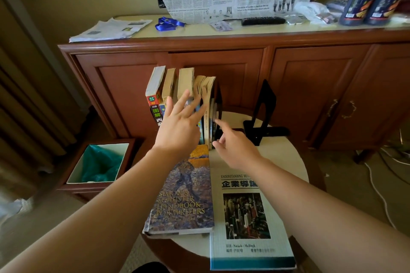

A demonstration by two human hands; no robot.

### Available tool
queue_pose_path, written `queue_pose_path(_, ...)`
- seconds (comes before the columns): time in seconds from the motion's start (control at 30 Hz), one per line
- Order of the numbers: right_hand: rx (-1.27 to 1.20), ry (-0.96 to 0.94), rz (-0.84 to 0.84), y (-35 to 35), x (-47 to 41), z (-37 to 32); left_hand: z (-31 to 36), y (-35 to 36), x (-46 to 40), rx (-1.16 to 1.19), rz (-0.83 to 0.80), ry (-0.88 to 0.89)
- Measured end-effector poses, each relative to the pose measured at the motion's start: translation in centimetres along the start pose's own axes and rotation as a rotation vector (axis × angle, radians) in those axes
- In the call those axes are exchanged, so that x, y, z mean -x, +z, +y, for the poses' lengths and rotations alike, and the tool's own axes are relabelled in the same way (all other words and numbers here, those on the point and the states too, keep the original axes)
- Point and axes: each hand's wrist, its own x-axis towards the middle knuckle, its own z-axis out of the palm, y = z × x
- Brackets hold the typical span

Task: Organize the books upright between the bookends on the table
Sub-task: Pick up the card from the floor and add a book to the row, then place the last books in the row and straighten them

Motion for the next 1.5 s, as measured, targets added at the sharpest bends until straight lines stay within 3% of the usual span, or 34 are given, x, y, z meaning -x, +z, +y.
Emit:
queue_pose_path(0.1, -0.103, 0.097, -0.068, 0.5, 3.1, -0.9, -0.1, 0.3, 4.7, 0.081, 0.051, -0.166)
queue_pose_path(0.17, -0.179, 0.187, -0.171, 1.2, 4.7, -1.6, -0.5, 0.2, 7.5, 0.097, -0.073, -0.380)
queue_pose_path(0.27, -0.279, 0.282, -0.277, 2.6, 6.5, -2.6, -1.1, 0.1, 10.0, 0.144, -0.420, -0.741)
queue_pose_path(0.33, -0.319, 0.338, -0.270, 3.2, 7.4, -3.0, -1.0, 0.0, 10.7, 0.296, -0.633, -0.880)
queue_pose_path(0.47, -0.481, 0.437, -0.271, 4.3, 8.4, -4.2, -0.3, 0.0, 11.2, 0.511, -0.653, -0.990)
queue_pose_path(0.53, -0.536, 0.456, -0.241, 4.1, 8.7, -4.6, -0.5, -0.2, 11.1, 0.520, -0.625, -0.985)
queue_pose_path(0.67, -0.639, 0.464, -0.168, 3.2, 9.2, -3.7, -0.5, -0.2, 10.6, 0.313, -0.679, -0.854)
queue_pose_path(0.7, -0.656, 0.474, -0.142, 2.7, 9.3, -3.3, -0.1, -0.3, 10.4, 0.344, -0.667, -0.841)
queue_pose_path(0.83, -0.730, 0.494, -0.046, -0.8, 10.2, -1.1, 2.5, 0.0, 9.9, 0.849, -0.548, -0.867)
queue_pose_path(0.97, -0.679, 0.540, 0.043, -4.1, 11.9, 2.7, 4.0, 1.4, 10.3, 0.624, -0.646, -0.668)
queue_pose_path(1.1, -0.752, 0.702, 0.154, -5.7, 14.2, 6.9, 4.3, 1.9, 11.8, 0.403, -0.675, -0.550)
queue_pose_path(1.27, -0.707, 0.793, 0.248, -6.8, 16.1, 10.6, 4.7, 1.3, 13.2, 0.400, -0.610, -0.509)
queue_pose_path(1.5, -0.421, 0.714, 0.228, -7.6, 16.1, 11.7, 7.6, 0.7, 13.6, 0.355, -0.511, -0.417)
